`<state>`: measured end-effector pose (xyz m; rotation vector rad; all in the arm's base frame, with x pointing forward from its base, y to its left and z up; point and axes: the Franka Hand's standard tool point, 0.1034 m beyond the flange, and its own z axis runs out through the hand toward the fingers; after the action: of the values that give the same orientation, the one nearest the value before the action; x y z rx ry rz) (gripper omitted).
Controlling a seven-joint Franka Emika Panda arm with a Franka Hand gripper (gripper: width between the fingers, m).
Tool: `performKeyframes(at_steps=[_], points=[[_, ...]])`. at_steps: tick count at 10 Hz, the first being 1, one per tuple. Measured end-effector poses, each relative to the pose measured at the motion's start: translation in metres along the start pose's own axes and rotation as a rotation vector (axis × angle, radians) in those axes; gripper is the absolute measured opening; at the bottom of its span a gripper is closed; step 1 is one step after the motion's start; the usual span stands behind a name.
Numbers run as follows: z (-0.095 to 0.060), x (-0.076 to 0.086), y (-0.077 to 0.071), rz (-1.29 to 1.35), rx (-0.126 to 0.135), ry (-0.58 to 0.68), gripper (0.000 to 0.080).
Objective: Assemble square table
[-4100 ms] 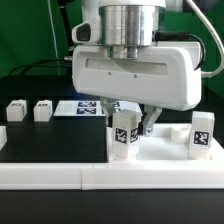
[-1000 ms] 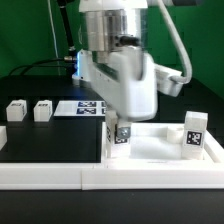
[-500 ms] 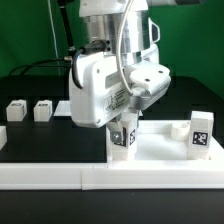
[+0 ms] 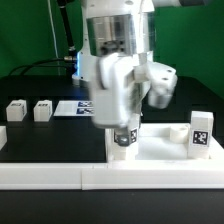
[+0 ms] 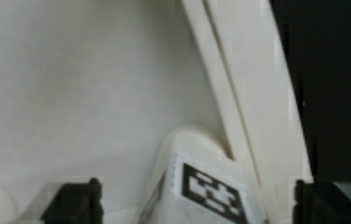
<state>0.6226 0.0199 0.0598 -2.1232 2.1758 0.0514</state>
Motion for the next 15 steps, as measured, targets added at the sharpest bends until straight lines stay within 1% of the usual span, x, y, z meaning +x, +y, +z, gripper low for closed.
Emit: performKeyframes(at_steps=[1,2,3,4,5,7,9,11,12,14,15], points=[[0.0,0.002,0.0,-0.038,-0.001,0.003,0.0611],[0.0,0.003,0.0,-0.119,0.0,0.003,0.0641],[0.0,0.003,0.0,-0.182,-0.001,0.004,0.0648],[0.0,0.006,0.0,-0.306,-0.004,0.009,0.0648],[0.0,0.013,-0.001,-0.51,-0.007,0.014,0.0649],[-0.003,0.018,-0.004,-0.807,-0.026,0.041,0.0649],[-0.003,0.02,-0.004,-0.796,-0.028,0.046,0.0649],[-0.003,0.02,-0.004,-0.779,-0.028,0.047,0.0385],[-0.003,0.02,-0.004,-0.661,-0.024,0.047,0.0287],[-0.003,0.02,-0.004,-0.518,-0.021,0.05,0.0288],[-0.003,0.02,-0.004,-0.357,-0.022,0.054,0.0288]])
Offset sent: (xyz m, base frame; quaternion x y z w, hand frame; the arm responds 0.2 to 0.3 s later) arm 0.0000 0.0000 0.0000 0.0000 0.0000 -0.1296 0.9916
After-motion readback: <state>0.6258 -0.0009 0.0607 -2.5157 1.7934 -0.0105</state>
